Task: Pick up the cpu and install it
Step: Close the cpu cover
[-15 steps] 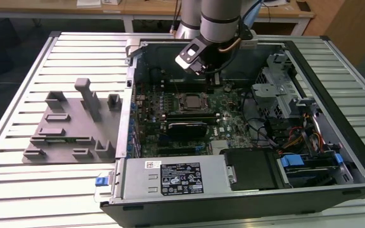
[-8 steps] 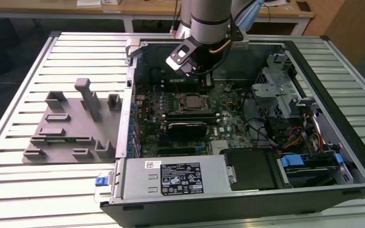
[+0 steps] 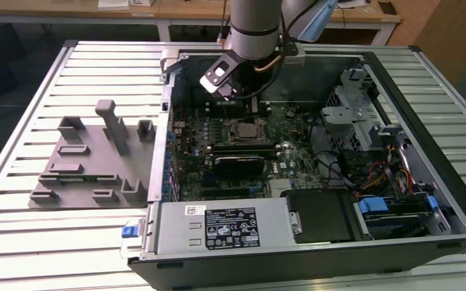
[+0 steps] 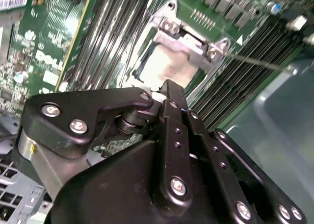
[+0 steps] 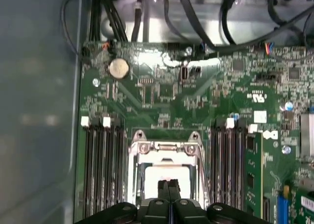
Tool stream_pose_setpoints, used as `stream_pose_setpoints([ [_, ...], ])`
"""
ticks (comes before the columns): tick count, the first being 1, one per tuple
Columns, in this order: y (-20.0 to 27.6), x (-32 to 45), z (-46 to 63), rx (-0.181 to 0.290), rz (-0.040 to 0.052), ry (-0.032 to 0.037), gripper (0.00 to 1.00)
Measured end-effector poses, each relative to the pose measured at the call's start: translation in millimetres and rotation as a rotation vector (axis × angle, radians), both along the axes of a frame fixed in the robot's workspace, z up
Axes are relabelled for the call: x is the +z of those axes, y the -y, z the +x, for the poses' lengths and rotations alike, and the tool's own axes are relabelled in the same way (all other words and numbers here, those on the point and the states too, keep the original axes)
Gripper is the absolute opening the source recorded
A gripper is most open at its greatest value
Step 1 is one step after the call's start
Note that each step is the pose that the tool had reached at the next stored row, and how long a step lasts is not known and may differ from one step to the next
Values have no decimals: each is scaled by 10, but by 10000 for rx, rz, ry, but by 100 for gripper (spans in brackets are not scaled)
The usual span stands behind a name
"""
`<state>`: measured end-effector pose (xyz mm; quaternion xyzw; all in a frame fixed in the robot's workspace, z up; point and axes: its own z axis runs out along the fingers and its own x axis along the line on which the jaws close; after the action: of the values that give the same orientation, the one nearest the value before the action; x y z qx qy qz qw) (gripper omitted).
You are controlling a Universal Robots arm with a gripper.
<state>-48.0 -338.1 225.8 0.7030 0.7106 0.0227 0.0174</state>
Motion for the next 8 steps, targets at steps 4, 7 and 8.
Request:
stream_pose_setpoints([
  [4, 7, -47, -70, -10, 0, -10, 11],
  [7, 12, -82, -105, -21, -1, -29, 11],
  [8, 16, -92, -114, -25, -1, -37, 11],
])
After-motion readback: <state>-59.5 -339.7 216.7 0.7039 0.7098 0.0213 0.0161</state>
